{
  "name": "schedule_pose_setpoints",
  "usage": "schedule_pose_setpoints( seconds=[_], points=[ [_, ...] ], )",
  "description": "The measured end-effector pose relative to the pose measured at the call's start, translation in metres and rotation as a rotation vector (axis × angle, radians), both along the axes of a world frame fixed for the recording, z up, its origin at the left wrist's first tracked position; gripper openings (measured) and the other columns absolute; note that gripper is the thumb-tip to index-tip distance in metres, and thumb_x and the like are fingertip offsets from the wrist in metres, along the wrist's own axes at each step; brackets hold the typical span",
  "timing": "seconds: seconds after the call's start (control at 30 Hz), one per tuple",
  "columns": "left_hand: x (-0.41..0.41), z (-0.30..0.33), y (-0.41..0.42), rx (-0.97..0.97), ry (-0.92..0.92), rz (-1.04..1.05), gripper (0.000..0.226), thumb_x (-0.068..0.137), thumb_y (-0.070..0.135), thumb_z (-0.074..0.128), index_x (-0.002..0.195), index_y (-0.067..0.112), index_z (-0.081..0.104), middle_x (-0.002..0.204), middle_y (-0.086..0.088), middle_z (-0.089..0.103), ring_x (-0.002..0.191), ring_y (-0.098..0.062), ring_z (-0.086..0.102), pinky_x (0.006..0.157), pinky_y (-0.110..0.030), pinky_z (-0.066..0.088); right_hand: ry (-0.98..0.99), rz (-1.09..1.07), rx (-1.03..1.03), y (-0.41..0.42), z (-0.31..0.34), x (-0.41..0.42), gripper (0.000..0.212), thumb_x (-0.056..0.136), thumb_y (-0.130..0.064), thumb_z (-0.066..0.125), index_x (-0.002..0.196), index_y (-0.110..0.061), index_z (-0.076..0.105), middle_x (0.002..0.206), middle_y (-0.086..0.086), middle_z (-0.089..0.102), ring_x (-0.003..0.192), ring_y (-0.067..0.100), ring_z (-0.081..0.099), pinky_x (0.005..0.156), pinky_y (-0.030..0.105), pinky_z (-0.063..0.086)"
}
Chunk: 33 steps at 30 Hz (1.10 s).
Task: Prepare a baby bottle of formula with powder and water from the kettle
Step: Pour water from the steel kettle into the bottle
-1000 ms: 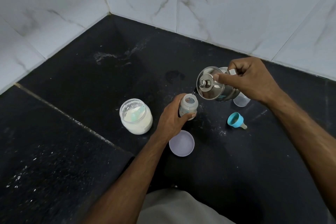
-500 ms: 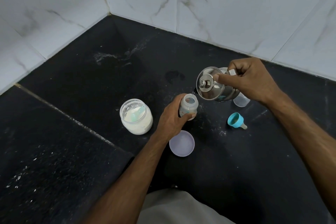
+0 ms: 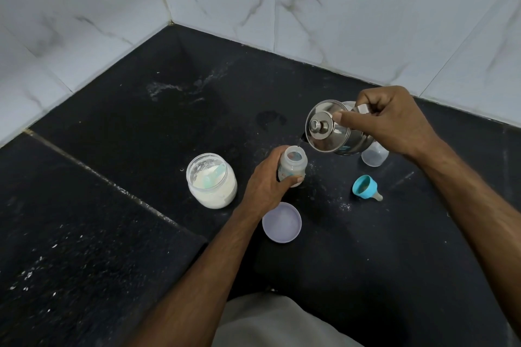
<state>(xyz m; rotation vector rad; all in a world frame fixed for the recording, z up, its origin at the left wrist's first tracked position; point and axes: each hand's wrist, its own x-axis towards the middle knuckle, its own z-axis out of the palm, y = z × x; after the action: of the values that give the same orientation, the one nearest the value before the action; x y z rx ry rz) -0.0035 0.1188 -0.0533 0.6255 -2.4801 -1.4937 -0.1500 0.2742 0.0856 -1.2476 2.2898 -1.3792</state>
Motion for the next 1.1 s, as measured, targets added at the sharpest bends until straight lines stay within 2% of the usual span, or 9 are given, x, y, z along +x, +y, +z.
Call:
schedule_pose_setpoints(
  seconds=[0.3, 0.47, 0.53, 0.6, 0.67, 0.73, 0.83, 0.97, 1.1],
  points=[
    [0.001, -0.001, 0.0, -0.003, 0.019, -0.006, 0.06, 0.084, 0.021, 0.072, 0.136, 0.023, 0.043, 0.135, 0.004, 0.054, 0.125, -0.012, 0.05, 0.108, -0.039, 0.041, -0.066, 0.0, -0.012, 0.0, -0.015, 0.001, 0.042, 0.083, -0.02, 0.074, 0.06, 0.004, 0.049, 0.051, 0.012, 0.047, 0.045, 0.008, 0.038, 0.044, 0.013, 0.031],
    [0.003, 0.0, -0.001, 0.002, 0.062, -0.007, 0.059, 0.082, 0.024, 0.073, 0.134, 0.027, 0.045, 0.128, 0.011, 0.058, 0.116, -0.004, 0.053, 0.102, -0.033, 0.046, -0.195, -0.031, -0.034, -0.001, -0.037, -0.001, 0.044, 0.082, -0.02, 0.076, 0.057, -0.002, 0.045, 0.059, 0.031, 0.051, 0.051, 0.026, 0.046, 0.046, 0.024, 0.035],
    [0.003, 0.0, -0.001, 0.001, 0.063, -0.011, 0.059, 0.082, 0.024, 0.073, 0.134, 0.026, 0.045, 0.128, 0.01, 0.058, 0.116, -0.004, 0.053, 0.102, -0.032, 0.045, -0.275, -0.059, -0.06, -0.001, -0.039, -0.003, 0.041, 0.081, -0.02, 0.077, 0.055, -0.008, 0.048, 0.057, 0.026, 0.055, 0.052, 0.026, 0.052, 0.048, 0.026, 0.039],
    [0.003, 0.0, -0.001, -0.002, 0.057, -0.012, 0.058, 0.083, 0.024, 0.073, 0.134, 0.025, 0.045, 0.13, 0.008, 0.057, 0.118, -0.005, 0.052, 0.104, -0.032, 0.044, -0.351, -0.101, -0.112, -0.001, -0.039, -0.005, 0.038, 0.082, -0.018, 0.076, 0.054, -0.013, 0.05, 0.05, 0.006, 0.058, 0.048, 0.015, 0.056, 0.046, 0.02, 0.042],
    [0.002, -0.001, -0.001, -0.001, 0.057, -0.01, 0.058, 0.083, 0.024, 0.073, 0.134, 0.024, 0.045, 0.13, 0.008, 0.057, 0.119, -0.005, 0.051, 0.105, -0.032, 0.044, -0.427, -0.151, -0.188, -0.004, -0.038, -0.007, 0.037, 0.084, -0.015, 0.073, 0.057, -0.006, 0.049, 0.045, -0.006, 0.051, 0.042, 0.005, 0.048, 0.043, 0.015, 0.037],
    [0.002, -0.001, -0.001, -0.002, 0.047, -0.007, 0.058, 0.084, 0.023, 0.072, 0.134, 0.024, 0.045, 0.131, 0.008, 0.056, 0.12, -0.006, 0.051, 0.106, -0.033, 0.043, -0.509, -0.197, -0.266, -0.009, -0.04, -0.011, 0.041, 0.087, -0.015, 0.07, 0.053, -0.01, 0.047, 0.042, -0.009, 0.045, 0.04, 0.004, 0.037, 0.041, 0.016, 0.032],
    [0.002, -0.001, -0.001, 0.002, 0.039, -0.004, 0.058, 0.083, 0.024, 0.073, 0.134, 0.025, 0.045, 0.131, 0.009, 0.056, 0.12, -0.007, 0.051, 0.105, -0.035, 0.043, -0.624, -0.25, -0.342, -0.022, -0.049, -0.019, 0.044, 0.086, -0.021, 0.07, 0.048, -0.022, 0.048, 0.046, -0.008, 0.046, 0.043, 0.007, 0.035, 0.041, 0.019, 0.03],
    [0.003, -0.001, -0.001, 0.014, 0.05, 0.001, 0.056, 0.082, 0.029, 0.072, 0.132, 0.027, 0.046, 0.128, 0.012, 0.058, 0.119, -0.005, 0.053, 0.103, -0.037, 0.045, -0.734, -0.351, -0.369, -0.052, -0.07, -0.031, 0.037, 0.086, -0.019, 0.068, 0.056, -0.02, 0.047, 0.047, -0.007, 0.045, 0.045, 0.008, 0.035, 0.04, 0.02, 0.028],
    [0.004, 0.001, 0.0, 0.022, 0.066, 0.004, 0.055, 0.082, 0.03, 0.072, 0.13, 0.031, 0.047, 0.125, 0.018, 0.058, 0.116, 0.001, 0.052, 0.102, -0.033, 0.045, -0.802, -0.385, -0.376, -0.09, -0.09, -0.039, 0.022, 0.086, -0.016, 0.065, 0.066, -0.015, 0.057, 0.046, -0.009, 0.047, 0.044, 0.007, 0.038, 0.041, 0.021, 0.028]
  ],
)
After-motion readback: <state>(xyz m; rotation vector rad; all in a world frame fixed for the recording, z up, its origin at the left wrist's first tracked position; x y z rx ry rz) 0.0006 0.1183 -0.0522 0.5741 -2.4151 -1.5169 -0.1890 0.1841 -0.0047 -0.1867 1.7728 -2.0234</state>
